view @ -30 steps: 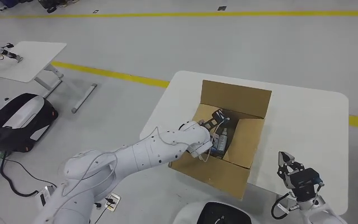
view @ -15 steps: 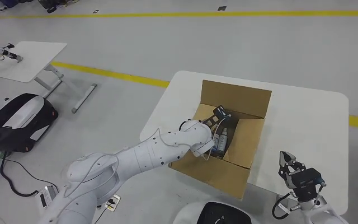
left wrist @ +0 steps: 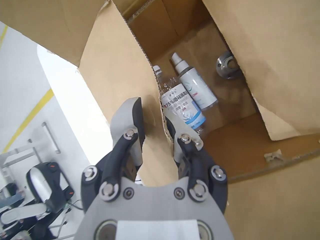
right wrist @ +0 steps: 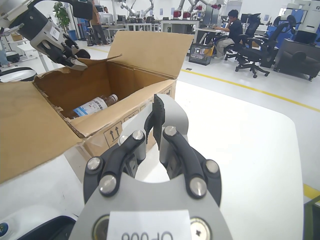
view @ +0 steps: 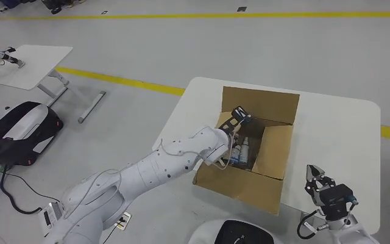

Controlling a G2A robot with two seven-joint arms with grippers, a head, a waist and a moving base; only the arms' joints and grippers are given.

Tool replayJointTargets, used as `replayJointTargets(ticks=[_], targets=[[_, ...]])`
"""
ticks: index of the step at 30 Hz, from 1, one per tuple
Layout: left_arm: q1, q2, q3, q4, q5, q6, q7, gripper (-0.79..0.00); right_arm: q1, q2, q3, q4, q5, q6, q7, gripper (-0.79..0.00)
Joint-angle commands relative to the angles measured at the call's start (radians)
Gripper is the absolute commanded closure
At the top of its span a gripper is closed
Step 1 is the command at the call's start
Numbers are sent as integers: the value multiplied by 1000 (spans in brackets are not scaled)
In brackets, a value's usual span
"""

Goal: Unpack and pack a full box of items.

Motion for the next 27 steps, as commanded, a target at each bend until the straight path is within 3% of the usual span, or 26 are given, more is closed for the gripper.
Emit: replayJointTargets(ticks=[1,7,13,14,15,18,19,27], targets=[[18,7,-44,-26,-41,-20,9,0,-6,1,9,-8,6,6,-2,0],[70,23,-165,-59,-212,-96,39,0,-26,4,49,-33,35,18,-18,0],[102,30,-235,-63,-293,-146,39,0,-56,8,99,-78,73,8,-36,0],[104,31,-241,-62,-292,-150,37,-49,-61,9,106,-86,76,4,-37,0],[108,31,-247,-60,-295,-150,38,-212,-65,10,111,-93,80,0,-37,0],[116,31,-259,-54,-299,-155,34,-385,-73,10,121,-111,99,-13,-42,0],[117,31,-262,-50,-300,-156,31,-785,-74,11,123,-117,105,-22,-43,0],[108,30,-279,-34,-194,-126,28,-785,-43,11,97,-124,101,-76,-8,0]])
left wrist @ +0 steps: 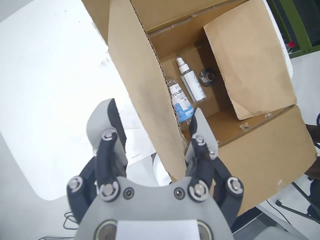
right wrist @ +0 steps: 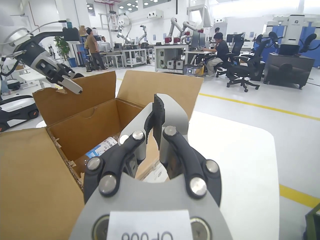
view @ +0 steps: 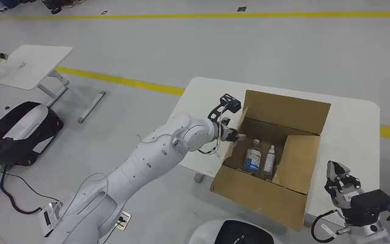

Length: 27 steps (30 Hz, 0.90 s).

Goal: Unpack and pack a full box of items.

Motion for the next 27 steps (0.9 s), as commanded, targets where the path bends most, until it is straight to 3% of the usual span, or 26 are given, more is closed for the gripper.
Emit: replayJointTargets(ticks=[1,15,27], targets=[[-2,1,-4,4,56,20,-1,-785,10,-1,-13,6,-6,-8,12,0],[-17,-2,-4,68,276,64,-106,-785,45,-3,-55,66,-32,6,104,0],[-59,-49,98,173,412,92,-151,-785,43,0,-42,65,-32,8,113,0]])
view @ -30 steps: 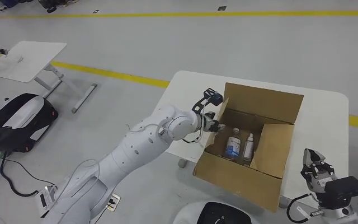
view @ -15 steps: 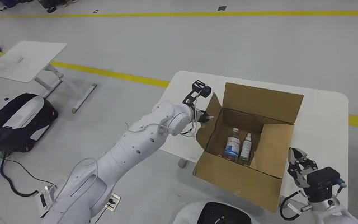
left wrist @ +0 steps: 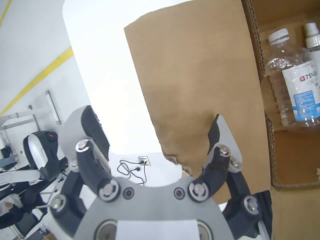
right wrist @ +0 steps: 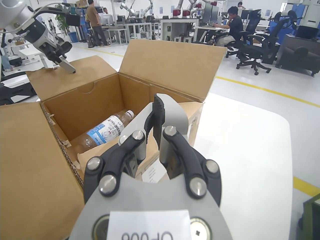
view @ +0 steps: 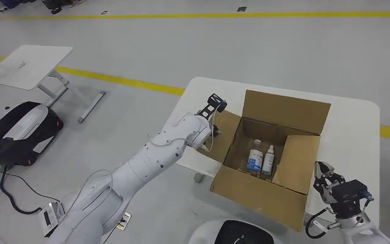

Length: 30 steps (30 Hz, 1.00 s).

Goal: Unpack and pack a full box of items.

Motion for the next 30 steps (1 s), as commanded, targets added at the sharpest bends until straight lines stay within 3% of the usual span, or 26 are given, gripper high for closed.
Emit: replayJointTargets(ticks=[1,11,17,24,30], targets=[[-4,-10,16,13,14,2,1,-785,-3,0,0,1,1,1,-1,0],[1,-44,52,79,57,6,18,-785,-14,1,0,0,-6,6,-8,0],[7,-56,38,74,54,0,24,-785,-23,2,8,-6,-2,14,-18,0],[37,-37,-93,-88,-15,-25,35,-785,-67,2,61,-61,12,101,-84,0],[98,-16,-199,-258,-87,-74,-14,-785,-80,0,97,-9,49,144,-83,0]])
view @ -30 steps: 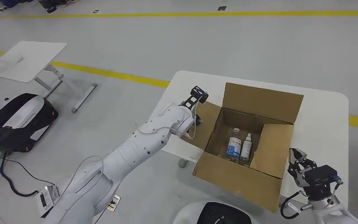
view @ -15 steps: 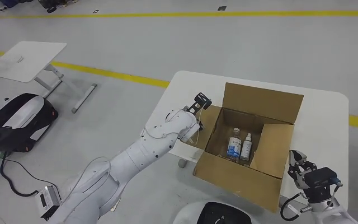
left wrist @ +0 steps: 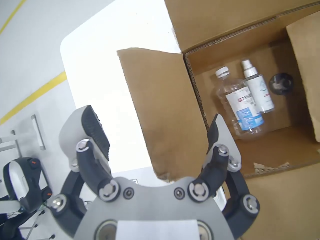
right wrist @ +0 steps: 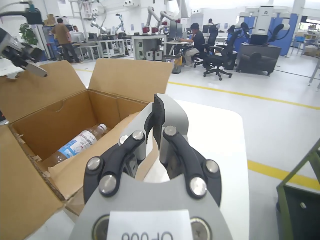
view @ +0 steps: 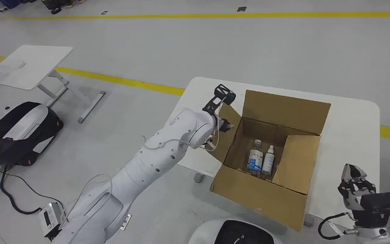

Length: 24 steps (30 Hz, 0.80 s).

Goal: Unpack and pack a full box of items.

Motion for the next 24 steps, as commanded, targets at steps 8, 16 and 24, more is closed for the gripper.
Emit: replayJointTargets(ticks=[8,16,24], targets=[[85,8,-62,-163,-197,-121,-28,-785,95,-13,-101,178,-3,-24,27,0],[88,0,-52,-152,-318,-180,-29,-785,193,-29,-216,258,-48,-60,31,0],[62,-13,-36,-101,-482,-218,-40,-785,248,-39,-271,307,-67,-66,14,0]])
